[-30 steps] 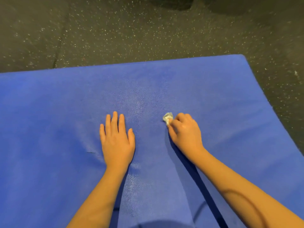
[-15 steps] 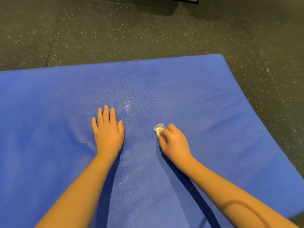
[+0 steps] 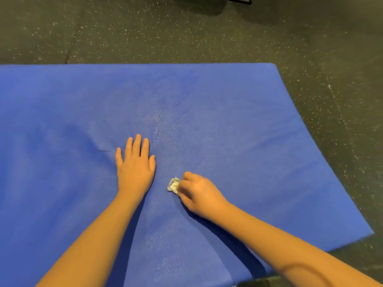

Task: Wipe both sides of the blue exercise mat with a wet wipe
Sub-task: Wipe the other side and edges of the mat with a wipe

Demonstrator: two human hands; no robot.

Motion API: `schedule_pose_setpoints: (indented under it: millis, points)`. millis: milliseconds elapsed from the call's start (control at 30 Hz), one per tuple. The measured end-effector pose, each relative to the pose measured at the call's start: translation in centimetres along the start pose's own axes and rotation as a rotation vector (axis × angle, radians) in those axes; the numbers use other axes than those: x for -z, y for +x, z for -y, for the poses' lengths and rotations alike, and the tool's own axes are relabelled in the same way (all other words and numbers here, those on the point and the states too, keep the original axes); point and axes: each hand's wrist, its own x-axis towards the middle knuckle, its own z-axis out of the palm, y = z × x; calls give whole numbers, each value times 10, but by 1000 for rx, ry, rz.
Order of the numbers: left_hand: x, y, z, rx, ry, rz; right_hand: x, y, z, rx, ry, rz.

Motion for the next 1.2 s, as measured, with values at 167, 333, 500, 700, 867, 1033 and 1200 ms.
schedule_pose_setpoints:
  millis: [167,333,500,700,867,1033,1200]
  points:
    - [15,-6,-11,69,13,123,6,10,-26,-241,-78,-207]
    - [9,-53,-12,26,-41,101,1,-3,3,-156,-59,-273]
    - [5,-56,-14,43,-38,51,4,-35,2,-33,-137,-33]
    - [16,-61,-30,133,-8,174,5,-43,1,-258,-64,-261]
    - [2,-85,-40,107,-5,99,22,-78,12,-55,24,26]
    - [-2,-83,-43,102,-8,103,27,-83,-8,-278,-86,-259]
    - [0,-85,-41,99,3,84,29,-119,21,-40,56,-7]
